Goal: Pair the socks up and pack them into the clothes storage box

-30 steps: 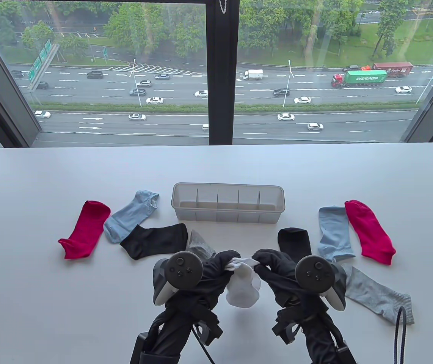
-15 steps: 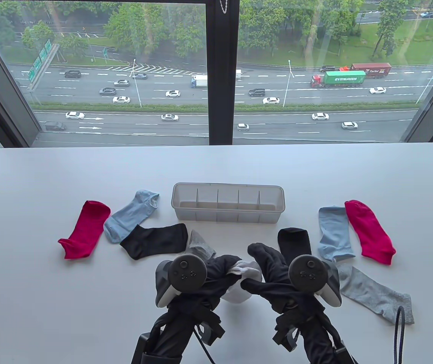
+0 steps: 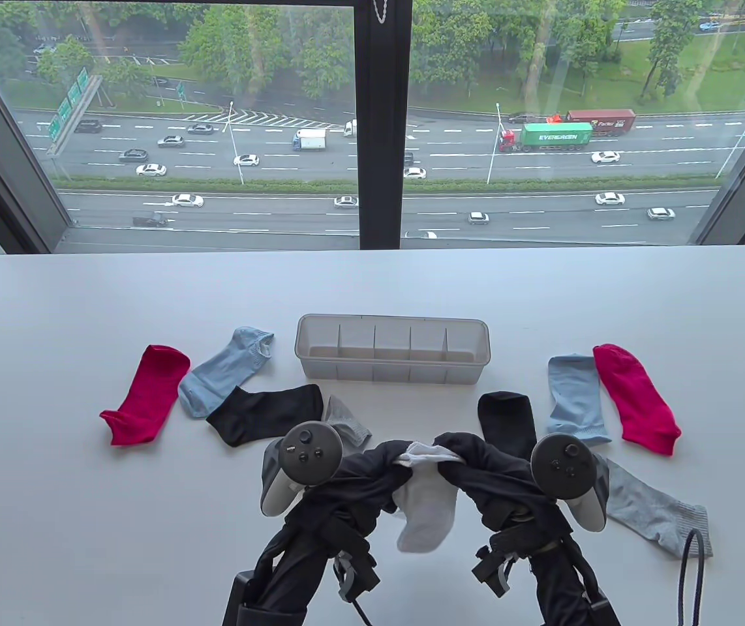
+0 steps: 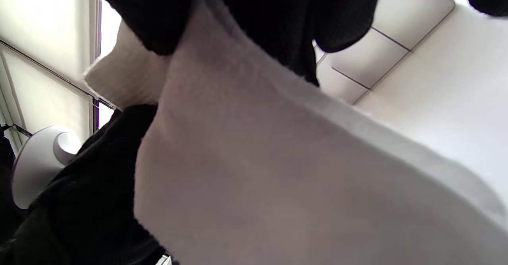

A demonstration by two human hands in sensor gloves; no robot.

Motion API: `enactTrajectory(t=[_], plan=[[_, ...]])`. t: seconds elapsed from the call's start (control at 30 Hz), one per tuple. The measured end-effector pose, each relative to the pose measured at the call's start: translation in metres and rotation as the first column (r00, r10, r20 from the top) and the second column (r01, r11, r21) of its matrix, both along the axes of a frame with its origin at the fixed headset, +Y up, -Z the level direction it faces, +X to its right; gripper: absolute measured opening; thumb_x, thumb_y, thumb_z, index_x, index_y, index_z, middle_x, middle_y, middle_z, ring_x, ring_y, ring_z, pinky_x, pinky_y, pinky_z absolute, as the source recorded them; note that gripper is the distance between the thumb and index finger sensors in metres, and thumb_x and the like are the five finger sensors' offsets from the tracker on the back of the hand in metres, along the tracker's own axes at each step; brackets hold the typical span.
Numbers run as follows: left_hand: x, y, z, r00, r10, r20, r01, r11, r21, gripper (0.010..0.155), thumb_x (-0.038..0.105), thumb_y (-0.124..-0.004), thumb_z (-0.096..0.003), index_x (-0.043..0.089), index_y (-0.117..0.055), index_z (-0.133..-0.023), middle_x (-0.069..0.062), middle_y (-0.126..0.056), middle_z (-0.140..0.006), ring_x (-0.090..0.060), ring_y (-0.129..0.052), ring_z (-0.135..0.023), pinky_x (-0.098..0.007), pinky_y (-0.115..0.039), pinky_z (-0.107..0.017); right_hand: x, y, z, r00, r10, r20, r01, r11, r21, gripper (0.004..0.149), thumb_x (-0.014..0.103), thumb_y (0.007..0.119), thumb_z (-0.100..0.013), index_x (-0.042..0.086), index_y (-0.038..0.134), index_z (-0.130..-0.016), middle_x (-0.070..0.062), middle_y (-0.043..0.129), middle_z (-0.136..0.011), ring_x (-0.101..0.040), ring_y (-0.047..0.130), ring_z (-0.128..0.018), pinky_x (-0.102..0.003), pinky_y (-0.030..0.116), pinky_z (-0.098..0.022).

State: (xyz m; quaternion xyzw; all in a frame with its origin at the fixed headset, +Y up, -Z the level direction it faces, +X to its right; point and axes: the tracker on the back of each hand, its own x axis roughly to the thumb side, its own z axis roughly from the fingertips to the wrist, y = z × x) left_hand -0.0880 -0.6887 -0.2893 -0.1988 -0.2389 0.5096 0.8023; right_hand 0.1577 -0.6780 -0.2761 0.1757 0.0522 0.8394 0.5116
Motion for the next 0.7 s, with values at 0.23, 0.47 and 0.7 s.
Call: enactTrajectory(t=[0.23,0.47,0.7], plan=[[0.007,-0.036,-0.002,0.863,-0.453,-0.225,0.476,0.878,0.057,0.076,0.028,-0.067,-0.0546,0.023,-0.014,-0.109,-0.017,0.004,-0.112,-0.046,-0.004,-0.108,-0.072,-0.015,-0.074,-0.005,-0.039,-0.015,0.859,0.470,0.206,-0.469,0.881,-0.053,0.059,0.036,0.071,-0.057,0.019,0.049,-0.109,-0.019,0.075,-0.104,-0.043,0.076,-0.091,-0.057,0.063,-0.069],[0.035,-0.040,0.010,0.792,-0.572,0.215,0.597,0.798,-0.077,0.055,0.034,-0.072,-0.0527,0.011,-0.069,-0.102,-0.022,-0.065,-0.110,-0.048,-0.066,-0.101,-0.070,-0.043,-0.075,-0.002,-0.034,-0.010,0.878,0.474,0.068,-0.473,0.880,-0.034,0.050,0.026,0.077,-0.055,0.018,0.065,-0.102,-0.020,0.076,-0.103,-0.043,0.077,-0.089,-0.056,0.066,-0.066],[0.044,-0.082,0.010,0.693,-0.605,0.393,0.699,0.697,-0.160,0.080,0.036,-0.080,-0.0501,0.023,-0.028,-0.110,-0.001,-0.006,-0.117,-0.028,0.004,-0.109,-0.065,0.000,-0.071,-0.024,-0.060,-0.006,0.746,0.607,-0.274,-0.663,0.718,-0.214,0.050,0.019,0.079,-0.054,0.018,0.065,-0.102,-0.020,0.075,-0.103,-0.041,0.079,-0.088,-0.055,0.067,-0.066]])
